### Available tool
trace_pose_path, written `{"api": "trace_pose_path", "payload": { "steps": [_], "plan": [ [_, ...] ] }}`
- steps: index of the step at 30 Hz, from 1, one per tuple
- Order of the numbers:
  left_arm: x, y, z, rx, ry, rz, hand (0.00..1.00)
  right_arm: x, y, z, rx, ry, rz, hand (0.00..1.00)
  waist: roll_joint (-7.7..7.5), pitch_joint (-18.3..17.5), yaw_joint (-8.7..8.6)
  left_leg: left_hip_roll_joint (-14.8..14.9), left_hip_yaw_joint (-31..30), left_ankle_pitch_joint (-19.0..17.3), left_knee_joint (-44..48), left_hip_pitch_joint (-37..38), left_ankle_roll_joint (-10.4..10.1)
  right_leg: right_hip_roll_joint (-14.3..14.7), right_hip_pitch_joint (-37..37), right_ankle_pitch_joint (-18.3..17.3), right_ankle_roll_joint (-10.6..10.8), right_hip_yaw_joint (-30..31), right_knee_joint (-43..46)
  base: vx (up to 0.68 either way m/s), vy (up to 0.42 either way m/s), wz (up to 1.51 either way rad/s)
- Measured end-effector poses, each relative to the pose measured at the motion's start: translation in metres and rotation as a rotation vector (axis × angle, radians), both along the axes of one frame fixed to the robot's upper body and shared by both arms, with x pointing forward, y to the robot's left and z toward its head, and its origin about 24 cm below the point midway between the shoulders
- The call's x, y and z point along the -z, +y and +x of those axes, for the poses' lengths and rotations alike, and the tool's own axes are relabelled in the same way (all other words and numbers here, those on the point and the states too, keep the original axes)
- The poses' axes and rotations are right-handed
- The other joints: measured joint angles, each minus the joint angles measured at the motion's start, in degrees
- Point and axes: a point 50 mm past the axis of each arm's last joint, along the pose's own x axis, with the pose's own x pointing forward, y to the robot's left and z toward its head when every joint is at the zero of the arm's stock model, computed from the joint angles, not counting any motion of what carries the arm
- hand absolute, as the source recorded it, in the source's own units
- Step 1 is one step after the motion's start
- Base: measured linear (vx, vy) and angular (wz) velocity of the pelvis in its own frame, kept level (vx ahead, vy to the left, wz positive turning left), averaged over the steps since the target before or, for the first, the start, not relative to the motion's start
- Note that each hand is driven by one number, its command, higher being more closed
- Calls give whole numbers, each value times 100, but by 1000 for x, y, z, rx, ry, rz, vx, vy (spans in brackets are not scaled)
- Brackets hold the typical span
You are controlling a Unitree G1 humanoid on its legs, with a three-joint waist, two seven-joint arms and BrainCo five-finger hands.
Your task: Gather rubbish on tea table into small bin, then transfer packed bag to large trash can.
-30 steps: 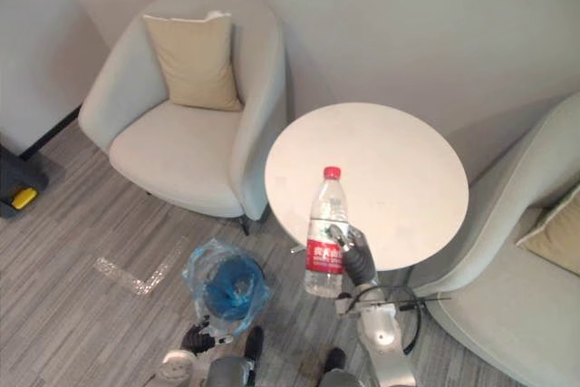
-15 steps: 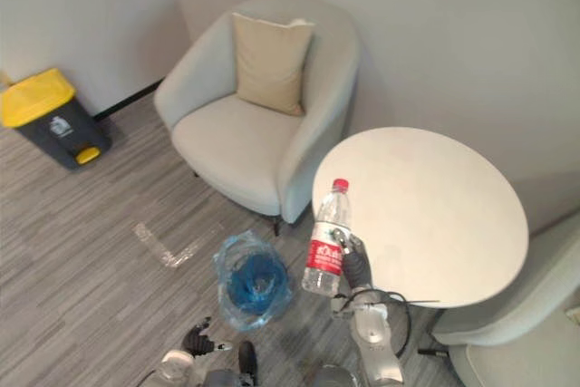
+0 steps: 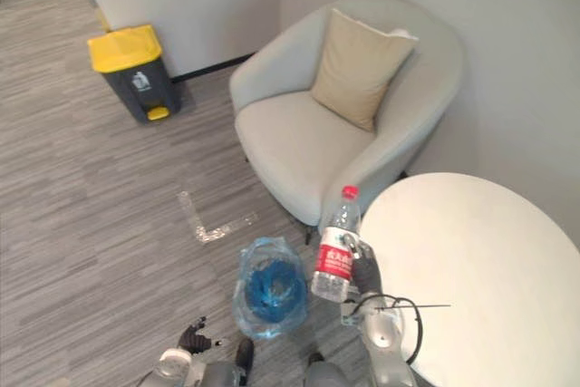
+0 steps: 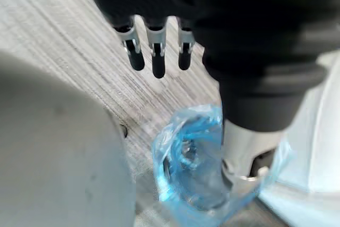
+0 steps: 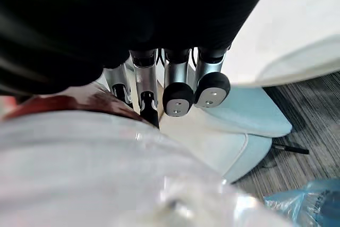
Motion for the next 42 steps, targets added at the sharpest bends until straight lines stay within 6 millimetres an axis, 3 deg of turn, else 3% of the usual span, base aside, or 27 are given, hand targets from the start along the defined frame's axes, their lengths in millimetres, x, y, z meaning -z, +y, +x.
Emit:
{"api": "trace_pose_path", "payload": {
  "steps": [4,7,13,16,18,21,26,28,30,31,34,36,38,42],
  "plan": [
    [-1,2,1,4,-1,8,0,-1,-1,1,19,-6,19,100,-66,-13,32,299,1109,-89,-261,37,108,-83,49,0,1,-261,-23,59,5,34],
    [0,2,-2,18,15,15,0,3,0,-1,28,9,23,100,-65,-25,9,135,1110,297,-691,307,194,-186,105,-1,7,-332,-13,84,20,26],
    [2,5,-6,56,30,40,0,21,11,0,-33,96,-23,100,-53,-62,10,42,1131,698,-1520,803,222,-179,176,77,98,-210,-16,14,5,-2],
    [1,4,-5,62,27,41,0,34,19,3,-124,160,-101,100,-4,-39,16,71,1269,762,-1566,738,231,-129,-43,110,72,-1,37,-73,-2,-29],
    [-2,3,4,66,4,42,0,30,25,18,-182,143,-149,100,117,146,3,145,1384,742,-1206,273,249,-86,-521,156,77,178,340,-162,12,-36],
    [-12,1,31,65,-71,41,0,10,28,46,-251,64,-248,100,345,640,27,325,1466,526,-266,-734,336,-28,-1401,120,59,324,886,-260,34,-19],
    [-29,-4,61,-8,-188,-8,0,-17,40,74,-295,-43,-298,100,490,959,106,493,1534,310,718,-2151,328,-64,-2899,-284,-10,353,2030,-305,6,-3],
    [-36,-10,71,-32,-236,-35,0,-28,44,81,-300,-89,-327,100,467,1062,117,548,1688,318,728,-2504,283,-169,-3306,-267,-67,296,2117,-257,-3,28],
    [-47,-12,87,-69,-302,-65,0,-44,49,88,-319,-157,-353,100,443,1082,178,869,1739,121,2001,-3134,479,-219,-3819,-185,-179,149,2373,-222,54,1],
    [-52,-12,95,-89,-328,-64,0,-59,54,97,-320,-217,-360,100,430,1159,188,932,1732,-399,2166,-3247,471,-209,-4176,-235,-123,157,2728,-173,39,-12],
    [-73,-19,120,-115,-429,-107,0,-90,58,116,-293,-328,-377,100,371,1345,221,925,1738,-384,2300,-3929,413,-267,-4854,-101,-62,168,2888,-182,35,11],
    [-88,-19,133,-158,-504,-133,0,-109,56,122,-265,-397,-397,100,375,1438,361,951,1769,-357,2317,-4364,374,-308,-5245,-39,-27,112,2921,-144,38,25],
    [-94,-18,138,-190,-536,-148,0,-117,57,126,-261,-425,-407,100,357,1449,471,956,1776,-340,2331,-4569,378,-337,-5441,-14,-56,89,2963,-60,14,13],
    [-105,-10,146,-225,-592,-156,0,-144,64,137,-263,-511,-417,100,341,1461,481,969,1758,-180,2454,-5043,471,-405,-5893,-29,-40,-4,3172,-17,18,9]
  ]
}}
